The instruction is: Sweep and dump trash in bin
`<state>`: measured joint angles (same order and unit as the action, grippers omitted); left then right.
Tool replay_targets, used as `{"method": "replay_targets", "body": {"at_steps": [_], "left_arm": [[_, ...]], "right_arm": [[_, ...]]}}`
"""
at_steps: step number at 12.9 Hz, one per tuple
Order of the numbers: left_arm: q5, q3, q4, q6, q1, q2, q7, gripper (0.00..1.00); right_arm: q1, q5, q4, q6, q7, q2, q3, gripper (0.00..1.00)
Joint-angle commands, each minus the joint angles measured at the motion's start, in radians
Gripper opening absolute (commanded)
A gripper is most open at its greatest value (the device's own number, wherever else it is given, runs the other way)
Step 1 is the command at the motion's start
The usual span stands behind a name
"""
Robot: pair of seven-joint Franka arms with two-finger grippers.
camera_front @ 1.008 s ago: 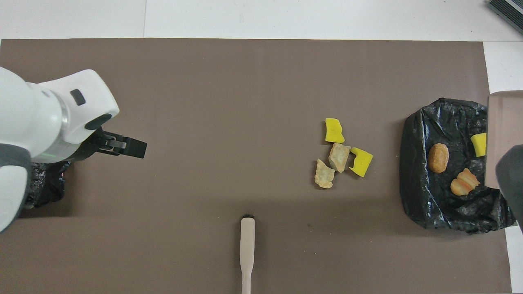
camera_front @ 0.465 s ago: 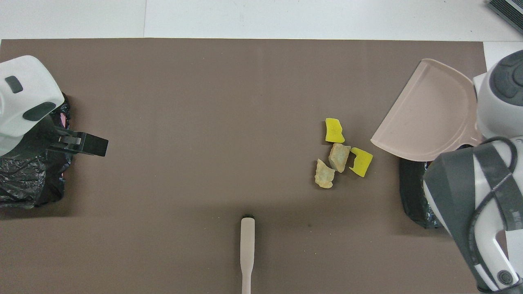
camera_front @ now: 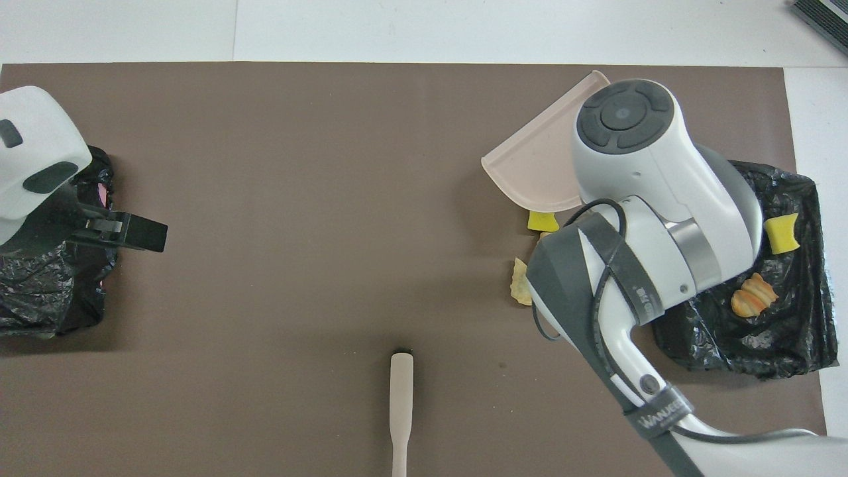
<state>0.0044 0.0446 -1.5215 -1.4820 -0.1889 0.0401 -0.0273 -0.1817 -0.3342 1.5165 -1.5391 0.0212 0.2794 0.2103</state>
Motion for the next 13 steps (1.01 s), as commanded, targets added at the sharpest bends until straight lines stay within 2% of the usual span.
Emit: {"method": "replay_targets", "body": {"at_steps": [1,2,4,7,13], "left_arm": [[-0.006,0.015,0.021,0.029,0.012,-0.003,0.003,1.00],[-0.007,0.015,0.021,0.026,0.017,-0.002,0.001,1.00],[-0.012,0.015,0.020,0.016,0.017,-0.002,-0.003,1.00],[-0.014,0.017,0.020,0.022,0.003,0.001,-0.003,1.00],[-0.012,0.031,0.023,-0.017,0.015,-0.002,0.010,1.00]], "right_arm": [[-0.063,0.146,-0.212,-0.018,0.286,0.154,-0.002,0.00],[-0.091,0.228,-0.240,-0.071,0.406,0.196,-0.002,0.00],[-0.154,0.283,-0.257,-0.180,0.543,0.254,0.000,0.00],[-0.183,0.434,-0.259,-0.291,0.591,0.336,0.001,0.00],[-0.246,0.436,-0.243,-0.328,0.580,0.402,0.007,0.00]]}}
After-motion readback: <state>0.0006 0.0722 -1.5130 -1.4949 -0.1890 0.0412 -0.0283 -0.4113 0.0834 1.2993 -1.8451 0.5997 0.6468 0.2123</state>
